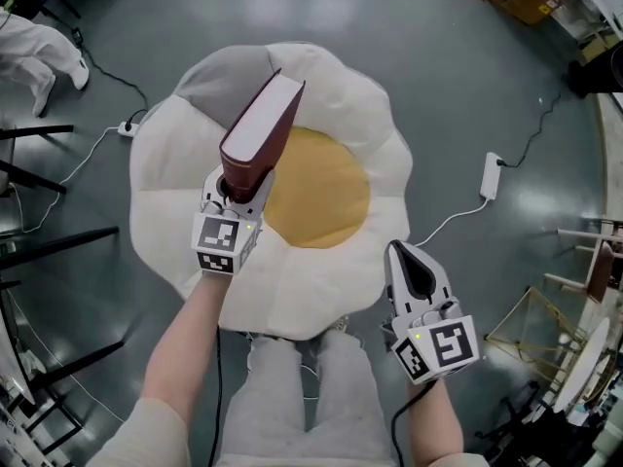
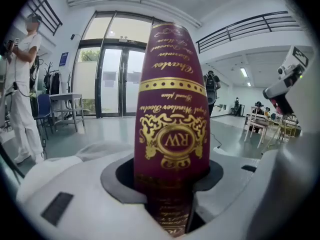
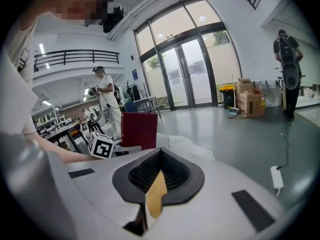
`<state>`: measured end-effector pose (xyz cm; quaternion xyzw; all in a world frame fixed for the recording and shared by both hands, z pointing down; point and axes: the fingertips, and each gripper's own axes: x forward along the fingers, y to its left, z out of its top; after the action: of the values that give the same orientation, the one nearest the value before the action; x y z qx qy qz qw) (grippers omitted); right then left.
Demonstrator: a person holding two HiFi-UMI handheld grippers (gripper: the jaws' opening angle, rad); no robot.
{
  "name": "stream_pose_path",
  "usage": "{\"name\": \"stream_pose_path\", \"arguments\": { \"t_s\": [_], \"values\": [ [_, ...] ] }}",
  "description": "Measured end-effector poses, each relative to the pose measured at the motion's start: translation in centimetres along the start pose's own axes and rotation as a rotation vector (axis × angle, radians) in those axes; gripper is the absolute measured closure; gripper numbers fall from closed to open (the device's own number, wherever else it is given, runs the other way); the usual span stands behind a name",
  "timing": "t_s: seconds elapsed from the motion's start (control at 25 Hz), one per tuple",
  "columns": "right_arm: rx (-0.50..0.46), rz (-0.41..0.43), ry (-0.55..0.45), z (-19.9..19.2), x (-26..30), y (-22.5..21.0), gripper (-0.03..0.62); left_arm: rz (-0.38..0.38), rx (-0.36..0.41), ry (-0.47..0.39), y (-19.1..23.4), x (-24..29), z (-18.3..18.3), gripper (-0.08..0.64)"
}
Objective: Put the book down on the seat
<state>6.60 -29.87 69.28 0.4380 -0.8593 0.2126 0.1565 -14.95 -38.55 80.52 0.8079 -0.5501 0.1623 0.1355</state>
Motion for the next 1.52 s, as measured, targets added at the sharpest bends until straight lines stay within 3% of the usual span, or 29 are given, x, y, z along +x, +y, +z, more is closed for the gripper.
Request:
{"name": "stream_pose_path", "arguments": {
  "t_s": [0.32,0.64,0.76,0.96,1.2,1.52],
  "values": [
    [-0.011,-0.007,0.064,-7.9,2.8,-2.9,0.594,0.010,0.156,0.144,-1.0,6.5,-11.5,0.341],
    [0.151,0.006,0.107,-14.2,2.5,-4.1,0.594,0.014,0.195,0.237,-2.7,9.6,-18.8,0.341],
    [0.166,-0.004,0.128,-15.8,2.2,-4.5,0.594,-0.011,0.159,0.282,-3.2,10.3,-21.2,0.341],
    [0.166,-0.014,0.141,-17.0,2.0,-4.7,0.592,-0.034,0.098,0.258,-3.9,10.8,-21.3,0.338],
    [0.156,-0.014,0.163,-17.8,1.9,-4.1,0.593,-0.098,0.161,0.267,-6.5,9.6,-21.4,0.321],
    [0.143,0.019,0.210,-19.0,1.6,-3.5,0.593,-0.178,0.152,0.293,-9.6,7.1,-22.3,0.303]
  ]
}}
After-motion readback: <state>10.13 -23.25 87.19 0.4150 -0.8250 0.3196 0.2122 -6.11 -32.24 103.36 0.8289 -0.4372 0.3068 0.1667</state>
